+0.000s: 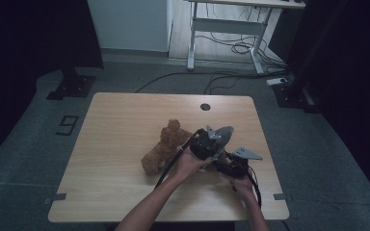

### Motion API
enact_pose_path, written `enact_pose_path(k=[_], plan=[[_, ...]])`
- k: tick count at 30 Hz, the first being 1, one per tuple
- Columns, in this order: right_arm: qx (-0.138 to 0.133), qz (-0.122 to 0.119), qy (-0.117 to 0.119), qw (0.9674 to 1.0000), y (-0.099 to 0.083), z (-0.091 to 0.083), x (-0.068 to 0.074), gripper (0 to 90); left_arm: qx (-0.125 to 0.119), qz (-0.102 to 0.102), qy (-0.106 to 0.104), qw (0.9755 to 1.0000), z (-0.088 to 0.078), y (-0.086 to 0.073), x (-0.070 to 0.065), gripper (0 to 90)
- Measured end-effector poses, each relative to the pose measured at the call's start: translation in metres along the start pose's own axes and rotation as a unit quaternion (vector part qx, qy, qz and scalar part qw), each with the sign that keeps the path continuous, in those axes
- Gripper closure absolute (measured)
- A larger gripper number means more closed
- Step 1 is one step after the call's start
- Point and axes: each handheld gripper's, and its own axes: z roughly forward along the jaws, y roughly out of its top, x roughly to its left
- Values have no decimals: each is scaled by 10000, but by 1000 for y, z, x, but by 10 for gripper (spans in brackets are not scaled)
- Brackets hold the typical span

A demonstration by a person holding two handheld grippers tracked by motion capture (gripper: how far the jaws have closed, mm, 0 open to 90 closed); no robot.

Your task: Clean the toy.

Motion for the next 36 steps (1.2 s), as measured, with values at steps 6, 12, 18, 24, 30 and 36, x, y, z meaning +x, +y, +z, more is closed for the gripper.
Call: enact_pose_path(k=[6, 12, 18, 24, 30, 36], plan=[[-5, -62, -4, 10000, 1, 1, 3, 419, 52, -420, 254, 9988, -19, -13, 36, 781], [-9, -23, 36, 10000, 1, 1, 2, 419, 52, -592, 582, 9965, -39, -20, 60, 781], [-12, 9, 60, 10000, 0, 1, 1, 419, 7, -876, 859, 9924, -60, -40, 91, 781], [-15, 81, 70, 9999, 0, 2, 0, 418, 81, -1201, 1062, 9870, -74, -70, 115, 782], [-27, 115, 70, 9999, -1, 1, 0, 418, 233, -1628, 988, 9814, -67, -104, 131, 784], [-46, 129, 86, 9999, -1, 2, -1, 418, 323, -1678, 963, 9806, -62, -119, 132, 785]])
